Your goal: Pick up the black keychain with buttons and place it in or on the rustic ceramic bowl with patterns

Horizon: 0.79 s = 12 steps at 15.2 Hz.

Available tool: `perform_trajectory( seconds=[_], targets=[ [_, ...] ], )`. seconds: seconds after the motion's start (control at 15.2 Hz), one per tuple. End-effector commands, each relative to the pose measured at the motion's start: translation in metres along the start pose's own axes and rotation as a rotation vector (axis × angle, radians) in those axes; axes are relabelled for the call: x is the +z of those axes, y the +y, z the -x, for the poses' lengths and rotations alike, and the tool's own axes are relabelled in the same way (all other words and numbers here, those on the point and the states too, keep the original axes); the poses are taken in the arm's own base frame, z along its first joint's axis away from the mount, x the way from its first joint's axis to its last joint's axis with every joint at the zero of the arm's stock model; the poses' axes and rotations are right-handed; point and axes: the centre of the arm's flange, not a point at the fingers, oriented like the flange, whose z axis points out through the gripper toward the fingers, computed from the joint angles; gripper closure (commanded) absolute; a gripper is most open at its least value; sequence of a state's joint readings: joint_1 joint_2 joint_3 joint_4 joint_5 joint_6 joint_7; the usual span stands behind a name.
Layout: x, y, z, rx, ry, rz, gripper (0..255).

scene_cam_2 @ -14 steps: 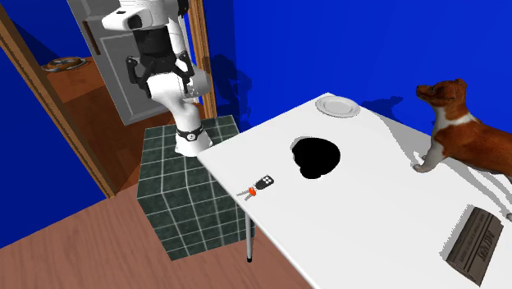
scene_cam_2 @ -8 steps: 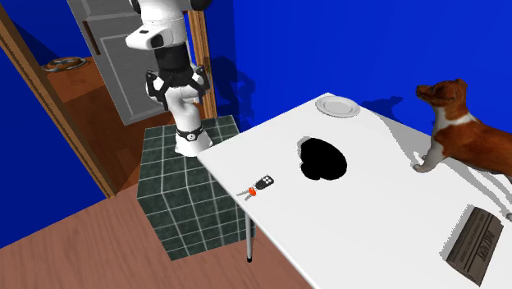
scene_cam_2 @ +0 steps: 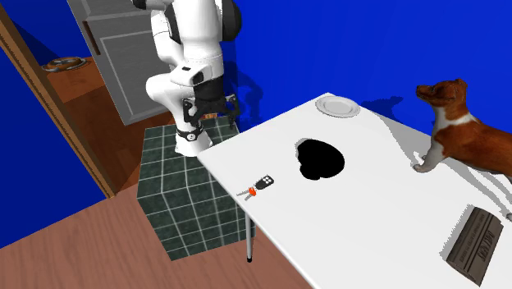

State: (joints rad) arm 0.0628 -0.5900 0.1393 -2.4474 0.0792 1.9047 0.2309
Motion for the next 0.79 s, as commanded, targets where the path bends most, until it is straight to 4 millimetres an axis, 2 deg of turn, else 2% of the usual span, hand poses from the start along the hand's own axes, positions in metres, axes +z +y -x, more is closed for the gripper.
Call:
perform_trajectory(
  seconds=[0.0,0.73],
  targets=[
    [0.017,-0.020,-0.008,0.016,-0.001,-0.001,0],
    [0.115,-0.117,-0.057,0.095,-0.017,0.000,0]
  ],
)
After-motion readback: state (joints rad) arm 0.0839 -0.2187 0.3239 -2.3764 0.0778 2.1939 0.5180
